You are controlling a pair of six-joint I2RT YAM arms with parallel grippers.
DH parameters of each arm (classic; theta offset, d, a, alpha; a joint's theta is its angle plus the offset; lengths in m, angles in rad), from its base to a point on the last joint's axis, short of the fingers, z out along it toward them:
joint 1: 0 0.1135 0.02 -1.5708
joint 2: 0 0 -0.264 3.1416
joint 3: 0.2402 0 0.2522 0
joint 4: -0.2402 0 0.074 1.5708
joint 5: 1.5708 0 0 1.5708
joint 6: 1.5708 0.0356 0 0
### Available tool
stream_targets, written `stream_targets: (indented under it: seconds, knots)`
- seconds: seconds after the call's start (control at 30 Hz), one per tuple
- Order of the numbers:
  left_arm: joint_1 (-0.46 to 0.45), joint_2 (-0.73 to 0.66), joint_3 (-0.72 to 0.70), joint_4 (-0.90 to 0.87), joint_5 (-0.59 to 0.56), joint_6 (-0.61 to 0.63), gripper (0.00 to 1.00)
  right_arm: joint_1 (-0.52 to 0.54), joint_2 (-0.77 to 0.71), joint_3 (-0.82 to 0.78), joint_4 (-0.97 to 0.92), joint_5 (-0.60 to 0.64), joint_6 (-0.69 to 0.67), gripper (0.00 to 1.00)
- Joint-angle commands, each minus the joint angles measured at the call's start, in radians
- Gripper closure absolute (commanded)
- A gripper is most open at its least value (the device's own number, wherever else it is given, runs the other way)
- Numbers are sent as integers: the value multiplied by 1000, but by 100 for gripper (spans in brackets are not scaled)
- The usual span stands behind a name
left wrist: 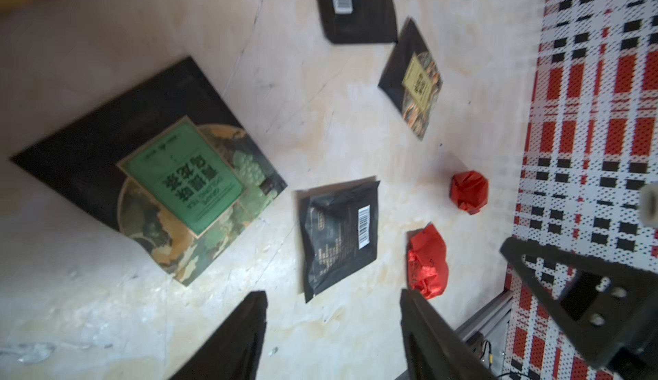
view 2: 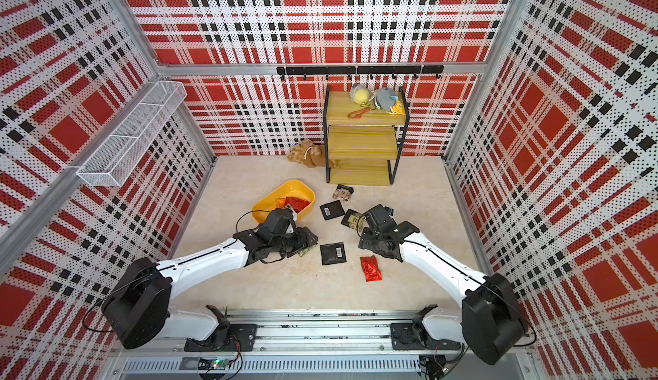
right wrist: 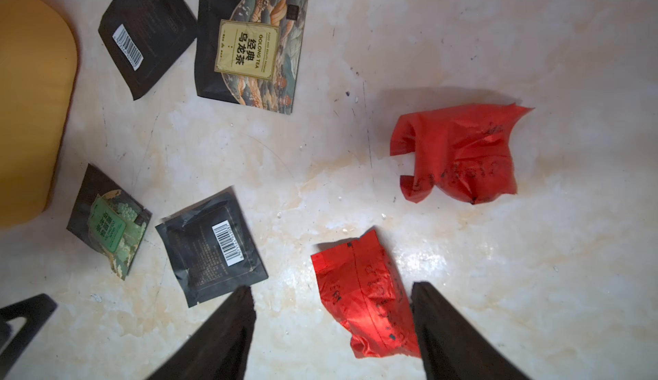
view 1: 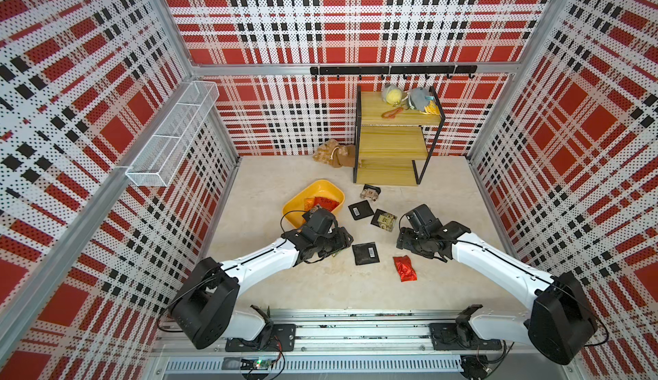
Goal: Put the tea bags into the storage box
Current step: Pick up the tea bag from the center of the board.
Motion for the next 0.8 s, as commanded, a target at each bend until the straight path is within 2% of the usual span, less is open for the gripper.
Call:
stream_targets:
  seconds: [0.0,0.2,0.57,0.77]
  knots:
    - [-30,67,2,64,12,-9,35,-11,1,-2,-9,8,1,25]
    - [-79,195,40,91,38,-6,40,-43,-27,-27,-7,-4,-6,25]
    - [-118,272,72,106,35,-20,48,-65,-57,-55,-6,-11,-9,25]
    - [-134,291,83,104,24,-23,59,-67,-64,-73,-2,-15,-11,25]
